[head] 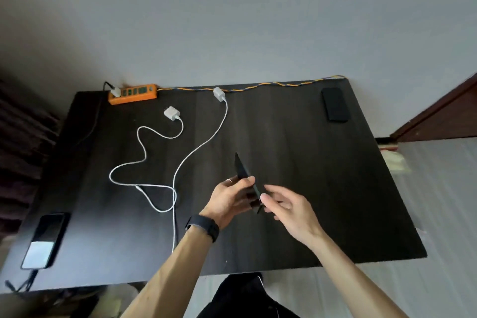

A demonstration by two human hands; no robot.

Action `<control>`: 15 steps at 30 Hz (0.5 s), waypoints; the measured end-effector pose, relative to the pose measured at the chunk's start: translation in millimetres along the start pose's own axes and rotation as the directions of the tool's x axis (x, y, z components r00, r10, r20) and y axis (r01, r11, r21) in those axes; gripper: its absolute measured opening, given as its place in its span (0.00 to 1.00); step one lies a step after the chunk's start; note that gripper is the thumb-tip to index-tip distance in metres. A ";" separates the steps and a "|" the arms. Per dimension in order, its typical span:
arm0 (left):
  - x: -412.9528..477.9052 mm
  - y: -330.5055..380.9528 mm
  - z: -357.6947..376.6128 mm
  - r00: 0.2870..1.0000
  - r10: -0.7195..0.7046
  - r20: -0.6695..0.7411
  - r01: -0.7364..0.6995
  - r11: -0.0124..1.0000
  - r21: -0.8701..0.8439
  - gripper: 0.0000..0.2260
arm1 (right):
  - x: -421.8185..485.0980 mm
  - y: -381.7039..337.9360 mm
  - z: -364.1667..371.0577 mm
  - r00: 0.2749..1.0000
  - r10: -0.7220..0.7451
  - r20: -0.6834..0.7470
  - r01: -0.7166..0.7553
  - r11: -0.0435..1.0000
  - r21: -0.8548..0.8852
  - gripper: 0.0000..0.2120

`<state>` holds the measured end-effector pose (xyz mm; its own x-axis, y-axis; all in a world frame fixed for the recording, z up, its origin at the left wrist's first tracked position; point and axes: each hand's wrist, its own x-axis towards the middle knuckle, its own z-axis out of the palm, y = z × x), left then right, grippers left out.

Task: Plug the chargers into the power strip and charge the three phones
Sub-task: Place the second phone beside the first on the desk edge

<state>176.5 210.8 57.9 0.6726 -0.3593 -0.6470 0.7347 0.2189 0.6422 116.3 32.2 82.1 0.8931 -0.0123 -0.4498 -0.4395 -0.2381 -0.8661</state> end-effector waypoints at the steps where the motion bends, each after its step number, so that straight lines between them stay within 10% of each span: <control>1: -12.8 -7.5 0.6 0.999 0.013 -0.048 -0.012 1.000 0.025 0.20 | -9.8 4.4 8.0 0.999 -0.008 0.031 0.008 1.000 -0.027 0.14; 6: -70.1 -54.4 -11.6 0.961 0.129 -0.243 -0.109 0.990 0.093 0.28 | -59.3 42.2 57.3 0.997 -0.080 0.015 0.082 0.983 -0.162 0.12; 15: -160.0 -120.1 -86.2 0.970 0.056 -0.236 -0.046 0.998 0.044 0.24 | -125.5 79.0 116.7 0.987 0.094 0.131 -0.112 0.984 0.137 0.13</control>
<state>-11.6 320.2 48.9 0.7144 -0.1222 -0.6890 0.6980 0.1948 0.6891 -41.7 128.3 44.6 0.8272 0.0928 -0.5542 -0.5460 -0.1004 -0.8318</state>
